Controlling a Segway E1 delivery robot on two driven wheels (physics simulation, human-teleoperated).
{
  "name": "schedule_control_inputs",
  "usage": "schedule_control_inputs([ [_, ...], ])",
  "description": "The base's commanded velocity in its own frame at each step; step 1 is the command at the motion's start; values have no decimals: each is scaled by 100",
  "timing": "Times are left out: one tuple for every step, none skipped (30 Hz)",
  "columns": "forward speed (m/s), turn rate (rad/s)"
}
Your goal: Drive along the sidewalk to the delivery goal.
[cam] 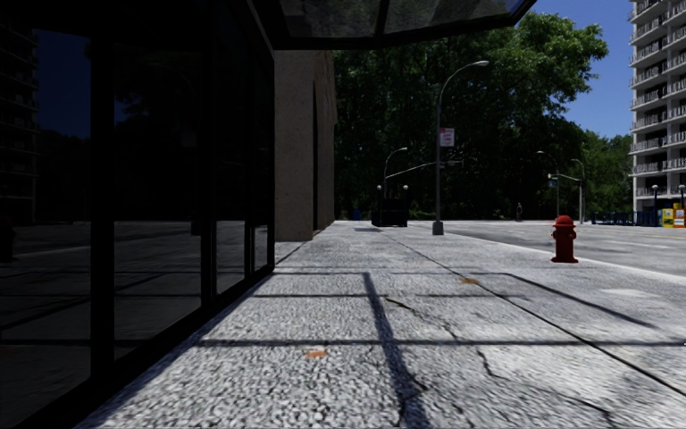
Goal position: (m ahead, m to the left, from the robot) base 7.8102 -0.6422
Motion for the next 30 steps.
schedule_control_inputs([
  [200, 0],
  [200, 0],
  [200, 0],
  [200, 0],
  [200, 0],
  [200, 0],
  [200, 0],
  [200, 0],
  [200, 0],
  [200, 0],
  [200, 0],
  [200, 0],
  [200, 0],
  [200, 0],
  [200, 0],
  [200, 0],
  [200, 0],
  [200, 0],
  [200, 0],
  [200, 0],
  [200, 0],
  [200, 0],
  [200, 0],
  [200, 0],
  [200, 0],
  [200, 0],
  [200, 0],
  [200, 0],
  [200, 0],
  [200, 0],
])
